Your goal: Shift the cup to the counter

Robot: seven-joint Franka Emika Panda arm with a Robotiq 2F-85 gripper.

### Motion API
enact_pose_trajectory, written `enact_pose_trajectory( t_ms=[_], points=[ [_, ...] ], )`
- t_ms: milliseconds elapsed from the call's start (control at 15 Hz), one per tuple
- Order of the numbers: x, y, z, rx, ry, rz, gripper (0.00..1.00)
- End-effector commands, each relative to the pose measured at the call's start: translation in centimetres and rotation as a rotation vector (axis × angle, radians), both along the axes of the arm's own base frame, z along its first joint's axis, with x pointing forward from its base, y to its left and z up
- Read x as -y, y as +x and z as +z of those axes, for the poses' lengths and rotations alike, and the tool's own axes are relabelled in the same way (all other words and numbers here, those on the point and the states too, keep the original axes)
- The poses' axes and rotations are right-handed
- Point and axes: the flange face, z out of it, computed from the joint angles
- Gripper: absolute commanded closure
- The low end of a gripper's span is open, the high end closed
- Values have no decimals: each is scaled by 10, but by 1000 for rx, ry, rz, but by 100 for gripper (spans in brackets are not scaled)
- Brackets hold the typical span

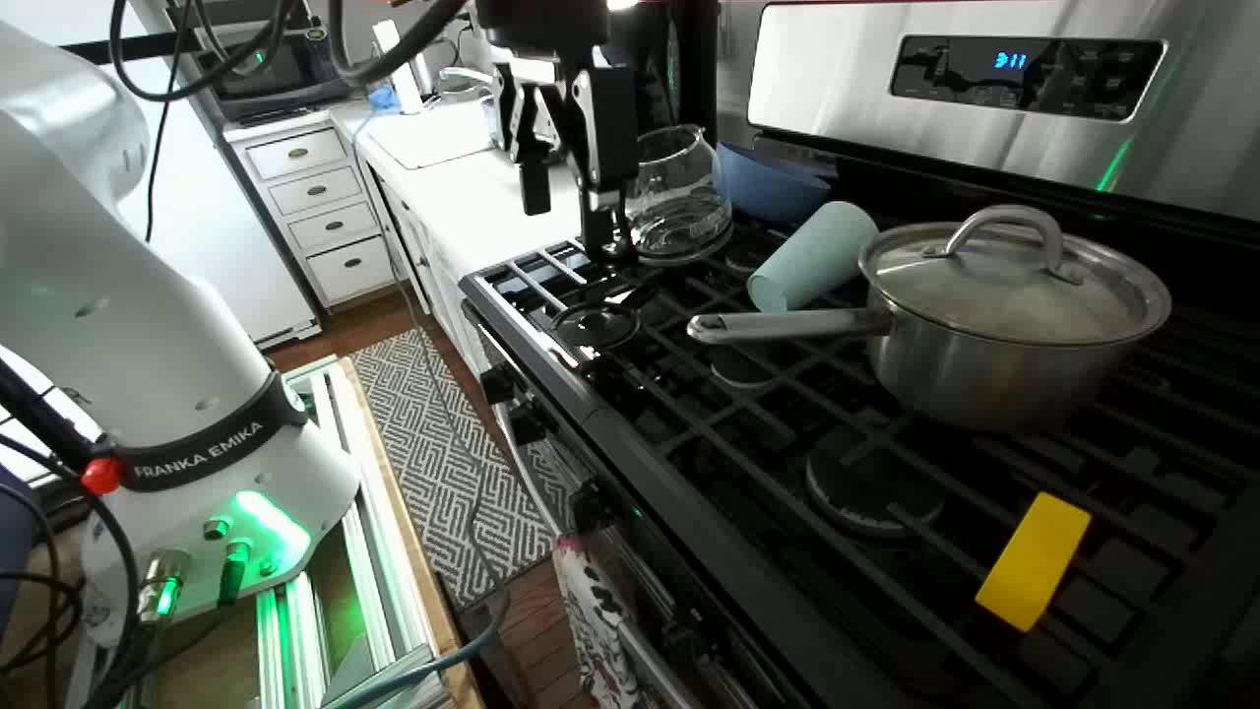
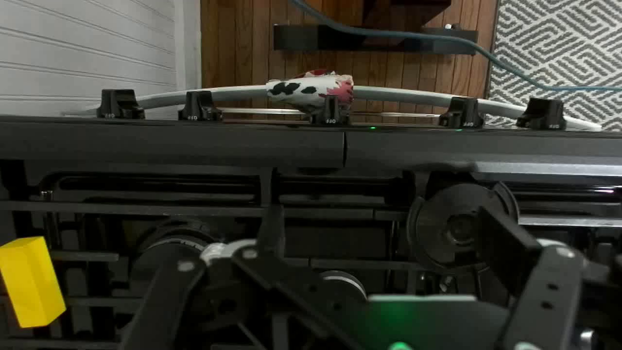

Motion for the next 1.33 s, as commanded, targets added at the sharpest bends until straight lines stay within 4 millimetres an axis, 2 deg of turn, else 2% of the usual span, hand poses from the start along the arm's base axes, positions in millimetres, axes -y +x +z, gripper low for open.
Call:
enact_pose_trajectory(
  t_ms=[0,467,533,867,1067,1267],
  points=[
    [0,0,0,0,0,0,0],
    [0,0,0,0,0,0,0],
    [-2,6,2,-13,4,-91,0],
    [16,69,11,94,-42,-368,0],
    [35,120,11,149,-88,-510,0],
    [39,174,7,185,-123,-661,0]
  ],
)
